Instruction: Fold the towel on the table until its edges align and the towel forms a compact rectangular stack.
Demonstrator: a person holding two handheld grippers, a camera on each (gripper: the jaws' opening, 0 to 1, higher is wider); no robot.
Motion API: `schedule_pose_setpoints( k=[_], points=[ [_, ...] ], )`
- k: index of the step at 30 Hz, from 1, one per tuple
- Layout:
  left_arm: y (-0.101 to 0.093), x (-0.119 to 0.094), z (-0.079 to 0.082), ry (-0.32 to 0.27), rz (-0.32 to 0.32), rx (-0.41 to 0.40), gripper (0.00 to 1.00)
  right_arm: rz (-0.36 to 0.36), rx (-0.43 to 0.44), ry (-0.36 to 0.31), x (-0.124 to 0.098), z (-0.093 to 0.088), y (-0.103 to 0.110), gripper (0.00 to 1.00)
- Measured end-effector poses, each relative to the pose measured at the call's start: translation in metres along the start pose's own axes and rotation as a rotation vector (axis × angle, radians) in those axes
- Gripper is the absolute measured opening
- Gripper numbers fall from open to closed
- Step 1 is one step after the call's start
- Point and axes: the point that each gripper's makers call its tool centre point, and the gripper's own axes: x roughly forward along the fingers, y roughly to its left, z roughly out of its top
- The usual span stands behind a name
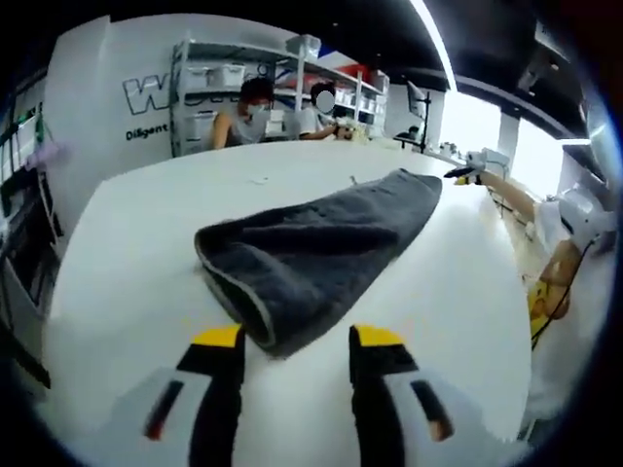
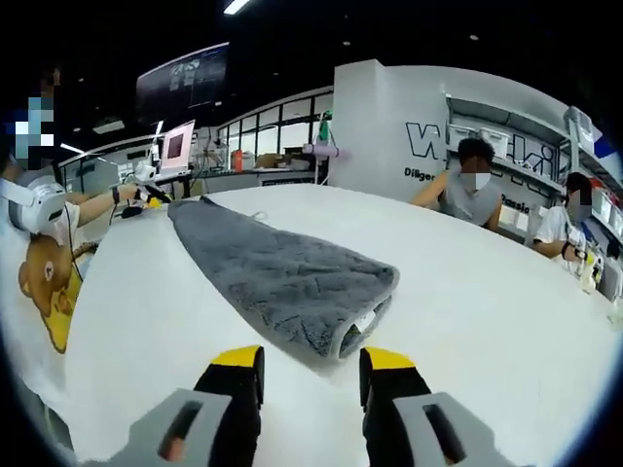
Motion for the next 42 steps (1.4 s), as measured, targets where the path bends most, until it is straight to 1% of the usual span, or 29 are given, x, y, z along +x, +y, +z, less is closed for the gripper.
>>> schedule_pose_setpoints(
  k=[3,9,14,16,19,21,26,33,35,36,39,42],
  points=[
    [0.001,0.000,-0.001,0.006,0.002,0.000,0.44,0.004,0.003,0.027,0.006,-0.005,-0.003,0.40],
    [0.005,0.003,0.001,0.010,0.008,0.006,0.43,0.025,0.003,0.034,0.016,-0.005,-0.007,0.35],
    [0.005,0.004,0.001,0.015,0.011,0.012,0.40,0.041,0.006,0.035,0.024,-0.004,-0.005,0.33],
    [0.006,0.004,-0.002,0.035,0.014,0.019,0.39,0.046,0.007,0.027,0.026,-0.003,-0.004,0.31],
    [0.005,0.003,-0.002,0.032,0.002,0.015,0.34,0.052,-0.006,0.025,0.029,-0.001,-0.002,0.27],
    [0.003,0.003,-0.002,0.030,-0.006,0.014,0.33,0.057,-0.011,0.024,0.030,-0.001,0.000,0.24],
    [0.000,0.008,-0.001,0.027,-0.024,0.014,0.28,0.064,-0.010,0.012,0.030,0.002,0.002,0.21],
    [-0.003,0.012,-0.005,0.041,-0.040,0.027,0.14,0.067,-0.024,0.024,0.030,0.001,0.005,0.11],
    [-0.002,0.011,-0.005,0.039,-0.030,0.034,0.08,0.066,-0.029,0.023,0.029,0.001,0.003,0.07],
    [-0.002,0.010,-0.005,0.040,-0.028,0.036,0.06,0.066,-0.030,0.026,0.029,0.001,0.003,0.06],
    [-0.001,0.005,-0.004,0.034,-0.023,0.021,0.06,0.066,-0.031,0.033,0.028,0.001,0.003,0.05],
    [-0.002,0.001,-0.006,0.044,-0.018,0.023,0.05,0.057,-0.031,0.038,0.025,0.001,0.001,0.04]
  ],
)
